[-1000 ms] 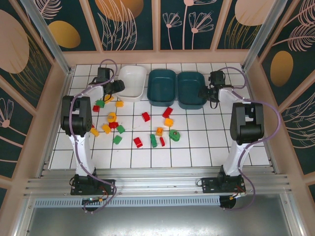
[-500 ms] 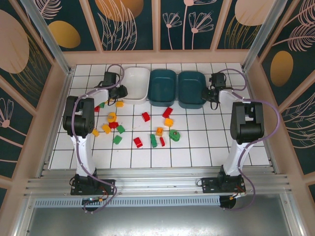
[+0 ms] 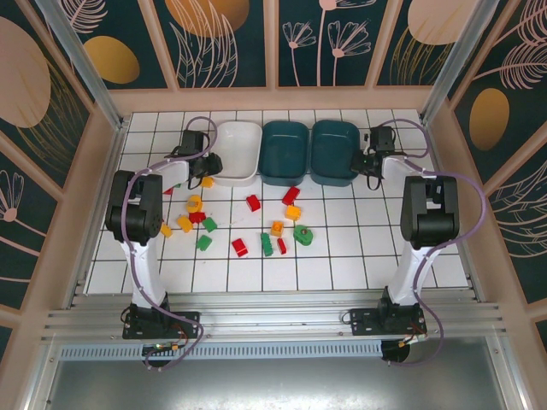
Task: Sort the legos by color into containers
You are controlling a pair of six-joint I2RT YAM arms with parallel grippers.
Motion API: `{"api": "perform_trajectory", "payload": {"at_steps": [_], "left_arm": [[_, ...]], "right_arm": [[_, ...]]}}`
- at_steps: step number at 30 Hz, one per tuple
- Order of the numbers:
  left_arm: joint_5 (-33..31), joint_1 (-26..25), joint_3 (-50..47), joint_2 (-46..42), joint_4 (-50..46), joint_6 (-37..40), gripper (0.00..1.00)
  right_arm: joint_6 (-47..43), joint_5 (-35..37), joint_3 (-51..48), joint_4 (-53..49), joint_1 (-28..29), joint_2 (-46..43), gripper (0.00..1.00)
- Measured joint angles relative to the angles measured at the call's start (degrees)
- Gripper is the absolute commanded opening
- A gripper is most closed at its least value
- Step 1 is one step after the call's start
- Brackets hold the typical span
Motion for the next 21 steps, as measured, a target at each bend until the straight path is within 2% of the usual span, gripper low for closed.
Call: {"api": "perform_trajectory", "payload": {"at_steps": [8,14,19,21], "left_arm": [[0.2,-0.5,-1.7,-1.2,1.1,-4.3,0.32],[0.2,-1.0,-1.7,-2.4,1.3,-6.5,0.43],[1.0,-1.1,-1.7,-2.5,1.3,-7.9,0.56],[1.3,-1.1,-1.7,-2.6,1.3,-8.4,0.61]], "right_arm": [[-4.6,-5.0,0.0,-0.9,-1.8,0.0,0.05],[-5.0,-7.2,0.0,-1.5,-1.9,0.1,0.1],[-4.1,-8.3,0.1,-2.1,-1.9,0.2,0.32],[-3.6,-8.6,0.2,-2.3,-1.9,0.2,0.37]]}}
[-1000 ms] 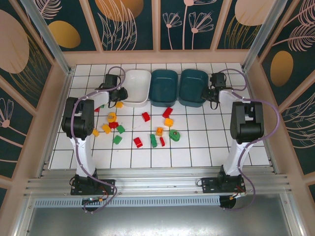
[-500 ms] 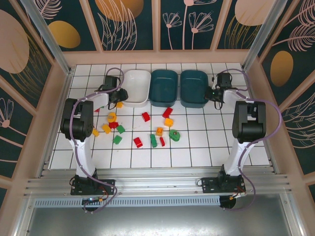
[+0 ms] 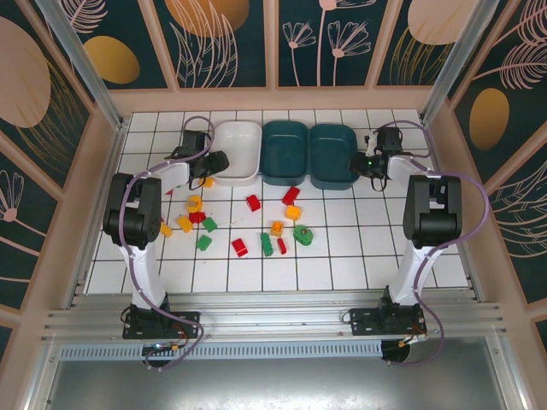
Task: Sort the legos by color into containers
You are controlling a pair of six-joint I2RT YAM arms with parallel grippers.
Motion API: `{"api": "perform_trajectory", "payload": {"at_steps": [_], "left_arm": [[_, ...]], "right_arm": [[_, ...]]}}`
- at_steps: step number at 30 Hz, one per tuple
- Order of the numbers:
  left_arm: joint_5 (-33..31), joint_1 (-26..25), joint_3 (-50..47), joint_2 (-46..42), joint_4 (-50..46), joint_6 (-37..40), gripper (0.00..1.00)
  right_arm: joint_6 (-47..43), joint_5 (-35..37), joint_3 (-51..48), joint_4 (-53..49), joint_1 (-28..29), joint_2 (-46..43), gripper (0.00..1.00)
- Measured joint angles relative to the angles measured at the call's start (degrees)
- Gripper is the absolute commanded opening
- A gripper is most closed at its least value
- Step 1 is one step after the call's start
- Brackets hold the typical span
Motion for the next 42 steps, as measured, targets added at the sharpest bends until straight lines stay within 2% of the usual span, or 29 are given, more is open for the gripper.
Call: {"api": "perform_trajectory", "payload": {"at_steps": [4,9,12,14,19,22,25,28,33,42], "left_arm": [[0.1,0.0,-1.3,-2.4,-0.1,-1.1,0.76],[-1.7,0.0,-4.5,-11.9,0.0,-2.9,0.98],[-3.3,0.0,-6.6,-20.4,1.0,-4.5,0.98],[-4.5,0.0,-9.3,-26.8,2.6,-6.6,0.98],[-6.6,0.0,-22.8,-44.0,7.9,-13.6,0.99],[-7.2,0.0,-34.3,-52.2,9.9,-18.1,0.98],[-5.2,0.0,-45.2,-57.1,11.3,-21.6,0.98],[-0.2,0.0,-52.4,-58.6,13.1,-24.0,0.98],[7.1,0.0,-53.9,-58.6,15.9,-24.5,0.99],[11.4,0.0,-52.3,-59.5,18.1,-24.0,0.98]], "right_arm": [[1.8,-0.5,0.0,0.0,0.0,0.0,0.46],[4.5,1.0,-0.8,-0.4,0.1,-3.5,0.53],[5.7,4.7,-3.8,-0.5,1.2,-11.3,0.57],[6.2,8.2,-5.7,-0.7,3.9,-17.5,0.61],[7.6,16.8,-12.5,-1.2,22.0,-30.7,0.66],[9.2,19.4,-18.1,-2.8,32.0,-32.5,0.69],[10.2,22.0,-22.8,-6.6,38.8,-31.8,0.7],[10.3,23.4,-25.1,-10.4,41.6,-30.6,0.7],[10.3,23.8,-25.1,-11.6,42.9,-27.5,0.7],[10.0,22.9,-24.3,-9.4,45.3,-22.2,0.7]]}}
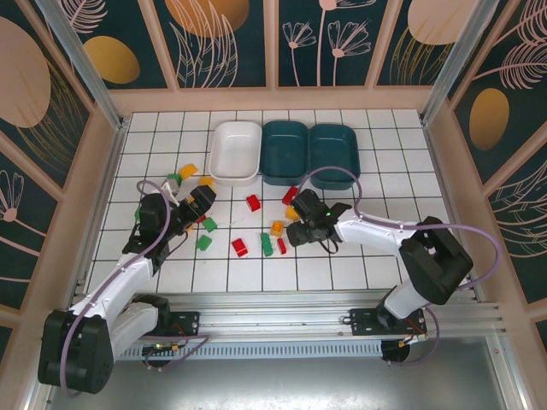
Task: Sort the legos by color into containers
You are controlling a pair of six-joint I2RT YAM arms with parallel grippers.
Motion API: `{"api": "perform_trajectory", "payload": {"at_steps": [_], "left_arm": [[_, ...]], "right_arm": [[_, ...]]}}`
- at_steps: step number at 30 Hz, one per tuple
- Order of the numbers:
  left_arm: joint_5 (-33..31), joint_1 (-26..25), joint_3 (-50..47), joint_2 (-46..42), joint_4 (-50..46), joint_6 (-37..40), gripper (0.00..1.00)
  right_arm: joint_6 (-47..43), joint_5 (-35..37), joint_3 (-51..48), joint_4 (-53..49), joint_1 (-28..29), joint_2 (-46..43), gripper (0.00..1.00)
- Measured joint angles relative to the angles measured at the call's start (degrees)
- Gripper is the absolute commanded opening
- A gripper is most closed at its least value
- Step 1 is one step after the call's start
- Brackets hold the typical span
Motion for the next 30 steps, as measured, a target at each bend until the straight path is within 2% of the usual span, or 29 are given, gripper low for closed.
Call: {"api": "perform_trajectory", "payload": {"at_steps": [23,26,30], "left_arm": [[1.3,0.0,0.1,-0.3,0.0,0.3,0.99],[1.4,0.0,0.1,-0.4,0.0,0.3,0.99],[1.6,0.0,0.3,-0.6,-0.2,0.3,0.99]], "right_arm": [[-1.7,-2.5,1.0,2.8,0.2,1.4,0.69],[-2.7,-1.8,1.9,2.9,0.2,4.4,0.64],[-3.9,-0.8,3.2,2.7,0.2,8.5,0.51]]}}
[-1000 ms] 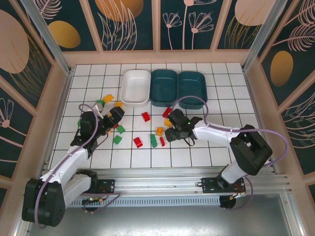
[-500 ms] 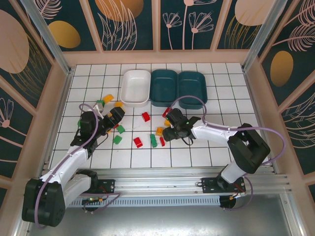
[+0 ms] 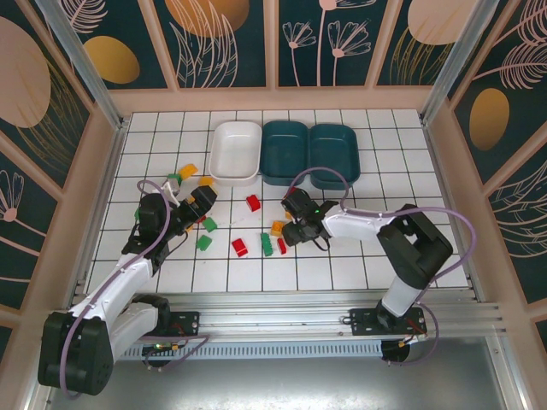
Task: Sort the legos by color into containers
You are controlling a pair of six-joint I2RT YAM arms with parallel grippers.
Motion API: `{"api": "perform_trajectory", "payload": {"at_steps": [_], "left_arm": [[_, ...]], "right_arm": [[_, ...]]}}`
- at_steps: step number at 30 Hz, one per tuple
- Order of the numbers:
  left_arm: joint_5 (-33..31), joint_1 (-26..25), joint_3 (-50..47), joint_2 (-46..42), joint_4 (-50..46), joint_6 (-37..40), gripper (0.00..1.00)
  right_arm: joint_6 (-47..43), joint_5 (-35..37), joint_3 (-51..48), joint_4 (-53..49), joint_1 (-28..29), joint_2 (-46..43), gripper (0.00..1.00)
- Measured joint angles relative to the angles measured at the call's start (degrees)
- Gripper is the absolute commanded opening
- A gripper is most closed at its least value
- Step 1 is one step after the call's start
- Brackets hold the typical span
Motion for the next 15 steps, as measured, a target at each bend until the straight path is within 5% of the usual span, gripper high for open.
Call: {"api": "perform_trajectory", "payload": {"at_steps": [5,15], "left_arm": [[0.6,0.0,2.0,0.0,-1.0,0.8,0.99],[2.2,0.0,4.9,4.2,-2.7,1.3,0.98]], "right_arm": [[-0.9,1.4,0.1,0.0,0.0,0.0,0.22],[0.4,5.0,0.2,-0.8,0.0,-3.8,0.11]]}}
